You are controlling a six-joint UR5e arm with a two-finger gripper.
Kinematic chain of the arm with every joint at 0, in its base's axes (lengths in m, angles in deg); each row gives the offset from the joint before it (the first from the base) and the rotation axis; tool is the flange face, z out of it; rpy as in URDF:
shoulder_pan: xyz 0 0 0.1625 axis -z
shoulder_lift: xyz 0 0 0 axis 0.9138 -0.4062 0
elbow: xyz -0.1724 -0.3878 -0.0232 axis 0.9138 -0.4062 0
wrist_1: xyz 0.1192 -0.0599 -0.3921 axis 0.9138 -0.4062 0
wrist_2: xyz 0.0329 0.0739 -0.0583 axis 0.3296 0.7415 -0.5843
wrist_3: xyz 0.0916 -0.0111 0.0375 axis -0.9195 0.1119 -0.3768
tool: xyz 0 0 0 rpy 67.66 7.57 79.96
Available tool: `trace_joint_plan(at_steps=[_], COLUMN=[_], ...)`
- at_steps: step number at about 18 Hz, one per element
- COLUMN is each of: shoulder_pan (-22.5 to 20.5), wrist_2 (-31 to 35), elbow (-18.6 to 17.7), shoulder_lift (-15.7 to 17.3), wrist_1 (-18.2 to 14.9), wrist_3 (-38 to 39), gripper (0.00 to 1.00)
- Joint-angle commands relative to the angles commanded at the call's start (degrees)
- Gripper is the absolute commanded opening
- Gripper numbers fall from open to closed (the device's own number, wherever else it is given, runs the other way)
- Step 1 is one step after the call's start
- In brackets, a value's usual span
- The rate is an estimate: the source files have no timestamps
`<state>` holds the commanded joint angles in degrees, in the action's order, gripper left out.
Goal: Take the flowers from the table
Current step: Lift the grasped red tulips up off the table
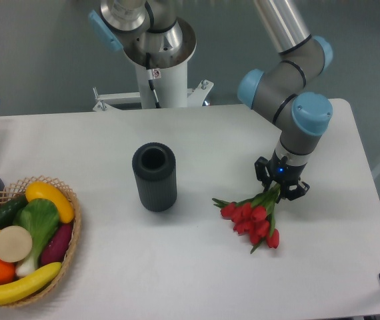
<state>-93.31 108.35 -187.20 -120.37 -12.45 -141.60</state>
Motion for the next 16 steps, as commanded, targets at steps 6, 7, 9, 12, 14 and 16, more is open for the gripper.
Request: trace_joint_plan(at_steps=[6,7,9,12,14,16], shoulder_pan=[0.00,0.00,-0.09,-0.09,-0.88,-1.84], wrist_2=[-0.09,-0.09,-0.35,-2.88,-9.11,-14.91], elbow=[0.35,0.53,0.79,1.84,2.46,2.55], shoulder_lift=[0.08,0.43,2.01,5.88,7.46,9.74], wrist_1=[0.00,0.00,0.00,0.00,-0.09,-0.09], wrist_3=[1.05,0.88,0.70,1.05,1.32,2.10], gripper=[0.26,0.26,0.26,0.26,0.26,0.26])
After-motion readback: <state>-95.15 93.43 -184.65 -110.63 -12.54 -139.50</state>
